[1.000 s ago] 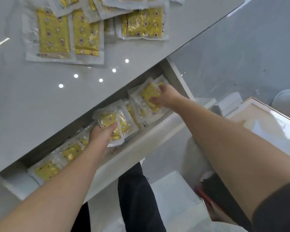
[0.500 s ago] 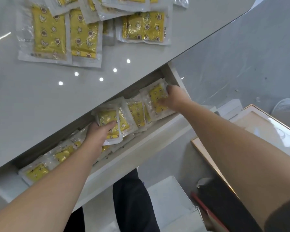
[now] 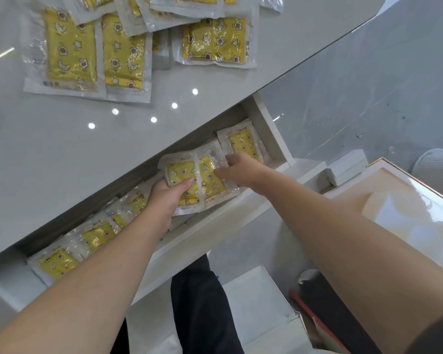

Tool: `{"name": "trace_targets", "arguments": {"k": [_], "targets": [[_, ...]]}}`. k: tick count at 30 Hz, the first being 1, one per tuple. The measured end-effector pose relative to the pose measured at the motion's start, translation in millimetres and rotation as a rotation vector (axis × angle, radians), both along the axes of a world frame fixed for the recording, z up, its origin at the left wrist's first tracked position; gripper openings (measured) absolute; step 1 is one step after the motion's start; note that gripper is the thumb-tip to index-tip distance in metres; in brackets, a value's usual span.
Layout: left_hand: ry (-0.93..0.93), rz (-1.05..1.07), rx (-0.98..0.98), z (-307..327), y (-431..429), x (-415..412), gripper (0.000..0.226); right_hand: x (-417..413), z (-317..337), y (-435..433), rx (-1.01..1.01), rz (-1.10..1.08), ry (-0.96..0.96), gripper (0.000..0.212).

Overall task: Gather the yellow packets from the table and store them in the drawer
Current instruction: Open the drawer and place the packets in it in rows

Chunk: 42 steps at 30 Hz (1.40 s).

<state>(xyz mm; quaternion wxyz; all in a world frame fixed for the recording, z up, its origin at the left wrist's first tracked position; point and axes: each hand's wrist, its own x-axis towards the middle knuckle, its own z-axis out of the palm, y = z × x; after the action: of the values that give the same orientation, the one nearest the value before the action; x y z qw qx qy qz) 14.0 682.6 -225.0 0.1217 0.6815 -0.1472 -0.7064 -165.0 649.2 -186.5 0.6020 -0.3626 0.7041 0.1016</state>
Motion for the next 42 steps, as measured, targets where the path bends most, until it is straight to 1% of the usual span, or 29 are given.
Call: {"name": "trace_targets", "arguments": {"k": [3,6,9,11,15,16,18,19,21,22,23,24,26,29,31,34,35,36,37,38,39,40,41,42], "targets": [[-0.101,0.044,0.007,-6,2,7,0.011,5,-9,2,-0.045,-0.023,0.046,0.045],[-0.169,0.086,0.048,-9,5,19,0.024,6,-16,1,-0.079,0.018,0.133,0.045],[-0.186,0.077,0.071,-8,11,26,0.012,-1,-22,-2,-0.124,0.092,0.251,0.038],[-0.198,0.061,0.075,-7,15,28,0.007,-3,-24,-4,-0.132,0.131,0.259,0.034],[-0.233,0.003,0.069,-4,22,35,0.023,0,-26,-6,-0.119,0.127,0.221,0.031],[-0.259,-0.033,0.061,-3,23,38,0.025,1,-27,-4,-0.121,0.137,0.245,0.027],[-0.33,-0.102,0.04,-2,25,44,0.026,4,-26,-1,-0.161,0.216,0.374,0.019],[-0.365,-0.125,0.031,-1,26,47,0.023,5,-24,0,-0.208,0.259,0.451,0.026],[-0.413,-0.149,0.018,0,26,51,0.015,7,-21,2,-0.317,0.36,0.555,0.053],[-0.415,-0.139,0.026,1,26,52,0.008,10,-20,3,-0.378,0.438,0.579,0.06],[-0.415,-0.112,0.042,1,27,52,0.007,14,-19,3,-0.439,0.52,0.576,0.062],[-0.41,-0.07,0.068,1,27,53,0.012,20,-19,4,-0.492,0.591,0.545,0.062],[-0.38,0.025,0.129,0,29,54,0.015,34,-21,6,-0.556,0.703,0.443,0.064],[-0.289,0.166,0.202,-2,33,50,0.01,55,-31,4,-0.532,0.846,0.319,0.073],[-0.272,0.167,0.234,-4,35,46,0.012,64,-36,0,-0.487,0.901,0.297,0.076],[-0.375,0.026,0.238,-6,35,46,0.015,67,-37,1,-0.48,0.994,0.282,0.076],[-0.427,-0.034,0.239,-6,33,48,0.022,66,-36,2,-0.486,1.018,0.27,0.077],[-0.501,-0.119,0.236,-4,31,50,0.041,65,-35,3,-0.494,1.034,0.264,0.077],[-0.597,-0.254,0.213,-1,30,53,0.06,63,-34,3,-0.502,1.043,0.265,0.077],[-0.714,-0.425,0.141,2,29,55,0.074,61,-34,4,-0.503,1.046,0.268,0.076],[-0.816,-0.596,0.02,4,28,57,0.081,60,-33,3,-0.502,1.047,0.265,0.076],[-0.87,-0.734,-0.125,7,27,58,0.083,61,-32,3,-0.498,1.05,0.246,0.076],[-0.868,-0.832,-0.258,8,24,58,0.082,61,-32,4,-0.494,1.055,0.209,0.076],[-0.825,-0.91,-0.34,7,21,58,0.081,63,-31,4,-0.495,1.057,0.168,0.075]]}}
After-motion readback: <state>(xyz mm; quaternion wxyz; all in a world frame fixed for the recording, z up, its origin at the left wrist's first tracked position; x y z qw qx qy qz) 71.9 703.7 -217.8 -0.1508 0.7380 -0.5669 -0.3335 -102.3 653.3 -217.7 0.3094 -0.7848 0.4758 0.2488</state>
